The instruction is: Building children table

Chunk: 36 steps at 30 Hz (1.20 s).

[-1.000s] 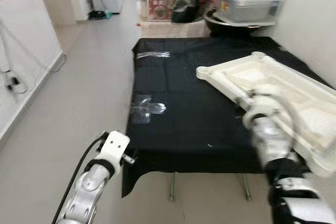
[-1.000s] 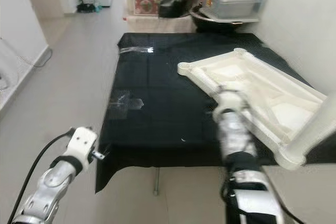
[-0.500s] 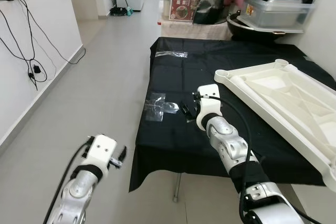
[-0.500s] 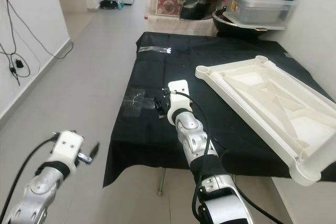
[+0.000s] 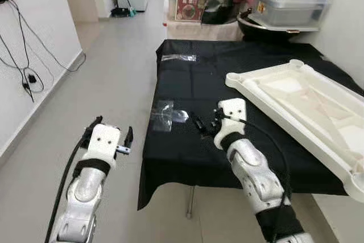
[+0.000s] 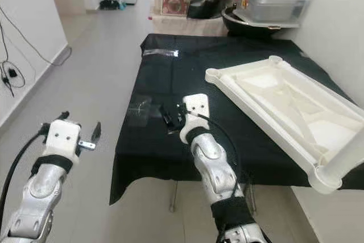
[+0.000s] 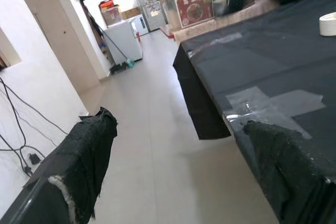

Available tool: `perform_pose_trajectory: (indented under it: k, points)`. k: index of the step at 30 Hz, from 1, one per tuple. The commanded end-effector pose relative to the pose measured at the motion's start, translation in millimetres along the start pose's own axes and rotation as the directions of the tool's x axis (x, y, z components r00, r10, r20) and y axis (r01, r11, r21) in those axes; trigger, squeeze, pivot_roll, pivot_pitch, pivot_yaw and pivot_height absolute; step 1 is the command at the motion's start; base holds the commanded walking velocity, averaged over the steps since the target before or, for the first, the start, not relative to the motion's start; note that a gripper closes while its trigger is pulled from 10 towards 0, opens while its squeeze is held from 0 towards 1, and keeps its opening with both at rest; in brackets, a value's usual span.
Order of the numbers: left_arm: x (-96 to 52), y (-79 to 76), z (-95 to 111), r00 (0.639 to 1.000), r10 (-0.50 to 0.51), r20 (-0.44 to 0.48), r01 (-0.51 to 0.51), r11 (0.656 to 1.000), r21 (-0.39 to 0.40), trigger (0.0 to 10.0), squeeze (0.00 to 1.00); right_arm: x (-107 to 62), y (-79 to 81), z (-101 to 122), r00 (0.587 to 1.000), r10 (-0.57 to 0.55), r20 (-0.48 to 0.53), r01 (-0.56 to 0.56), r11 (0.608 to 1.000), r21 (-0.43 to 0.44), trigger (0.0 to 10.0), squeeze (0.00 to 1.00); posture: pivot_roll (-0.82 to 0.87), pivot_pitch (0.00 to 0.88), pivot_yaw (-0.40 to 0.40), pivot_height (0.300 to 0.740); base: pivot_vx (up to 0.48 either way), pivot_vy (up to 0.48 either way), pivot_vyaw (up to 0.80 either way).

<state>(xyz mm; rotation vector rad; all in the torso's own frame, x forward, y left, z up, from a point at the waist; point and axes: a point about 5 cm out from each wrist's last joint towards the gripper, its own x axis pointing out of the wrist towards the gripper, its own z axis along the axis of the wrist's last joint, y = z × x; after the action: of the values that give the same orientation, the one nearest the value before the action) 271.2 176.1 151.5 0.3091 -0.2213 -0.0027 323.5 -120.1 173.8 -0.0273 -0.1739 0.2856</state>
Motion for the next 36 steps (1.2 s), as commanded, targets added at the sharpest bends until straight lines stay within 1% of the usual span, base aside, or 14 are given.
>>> perform_pose_trajectory:
  k: [1,2,3,7,9,11,14,15,17,20,22,25,29,36]
  points:
    - [-11.2,0.4,3.7,1.0,0.015,-0.012,-0.015,0.999,-0.052,10.0,0.0,-15.4,0.3,2.2,0.999,-0.004,0.037,0.006,0.998,-0.07,10.0,0.0,0.08,0.0,-0.039,0.74,0.0,0.0,0.0]
    - [-11.2,0.4,3.7,1.0,0.015,-0.012,-0.015,0.999,-0.052,10.0,0.0,-15.4,0.3,2.2,0.999,-0.004,0.037,0.006,0.998,-0.07,10.0,0.0,0.08,0.0,-0.039,0.74,0.0,0.0,0.0]
    - [-14.5,1.4,5.7,1.0,0.026,-0.012,-0.027,0.998,-0.063,10.0,0.0,-20.4,0.6,2.4,0.999,-0.001,0.043,0.004,0.997,-0.082,10.0,0.0,0.08,0.0,-0.039,0.74,0.0,0.0,0.0]
    - [-17.5,3.8,7.6,0.998,0.058,-0.017,-0.059,0.995,-0.082,10.0,0.0,-24.0,2.0,2.8,0.999,-0.01,0.051,0.014,0.997,-0.079,10.0,0.0,0.07,0.0,-0.032,0.74,0.0,0.0,0.0]
    - [-15.9,4.4,9.5,0.998,0.058,-0.011,-0.059,0.993,-0.1,10.0,0.0,-20.8,3.6,4.3,0.998,-0.027,0.059,0.031,0.996,-0.08,10.0,0.0,0.08,0.0,-0.029,0.74,0.0,0.0,0.0]
    - [-14.5,4.2,10.4,0.999,0.05,-0.005,-0.05,0.994,-0.095,10.0,0.0,-18.9,4.2,5.4,0.997,-0.034,0.066,0.039,0.996,-0.084,10.0,0.0,0.08,0.0,-0.029,0.74,0.244,0.0,0.0]
    - [-9.6,6.2,14.0,0.999,0.045,0.01,-0.044,0.994,-0.1,10.0,0.0,-12.8,4.5,9.3,0.995,-0.053,0.079,0.058,0.996,-0.068,10.0,0.0,0.08,0.0,-0.024,0.74,0.305,0.0,0.31]
    - [-8.5,7.1,14.8,0.999,0.045,0.012,-0.043,0.994,-0.101,10.0,0.0,-11.4,4.3,9.8,0.995,-0.059,0.08,0.063,0.997,-0.049,10.0,0.0,0.08,0.0,-0.024,0.74,0.341,0.0,0.0]
    - [-7.6,8.0,15.8,0.999,0.043,0.016,-0.041,0.994,-0.098,10.0,0.0,-9.6,3.6,10.1,0.995,-0.065,0.076,0.069,0.997,-0.045,10.0,0.0,0.08,0.0,-0.022,0.74,0.345,0.0,0.0]
    - [-7.2,8.0,16.1,0.999,0.037,0.013,-0.036,0.995,-0.091,10.0,0.0,-8.4,2.0,10.8,0.994,-0.074,0.076,0.078,0.996,-0.048,10.0,0.0,0.08,0.0,-0.021,0.74,0.321,0.0,0.0]
    - [-7.3,6.3,17.0,0.999,0.03,0.011,-0.029,0.996,-0.085,10.0,0.0,-5.1,-3.1,11.6,0.992,-0.101,0.073,0.106,0.992,-0.066,10.0,0.0,0.09,0.0,-0.021,0.74,0.0,0.0,0.0]
    - [-8.5,4.0,17.7,1.0,0.024,0.012,-0.023,0.995,-0.095,10.0,0.0,-3.2,-6.4,10.8,0.99,-0.122,0.066,0.127,0.989,-0.073,10.0,0.0,0.09,0.0,-0.021,0.74,0.0,0.0,0.0]
    - [-9.6,1.9,17.7,1.0,0.013,0.008,-0.012,0.995,-0.101,10.0,0.0,-0.9,-6.8,9.7,0.989,-0.133,0.059,0.138,0.988,-0.074,10.0,0.0,0.09,0.0,-0.028,0.74,0.0,0.0,0.0]
    - [-7.3,2.4,17.0,1.0,0.016,0.009,-0.015,0.995,-0.097,10.0,0.0,2.5,-6.0,8.0,0.989,-0.141,0.052,0.145,0.987,-0.075,10.0,0.0,0.09,0.0,-0.029,0.74,0.0,-0.48,0.0]
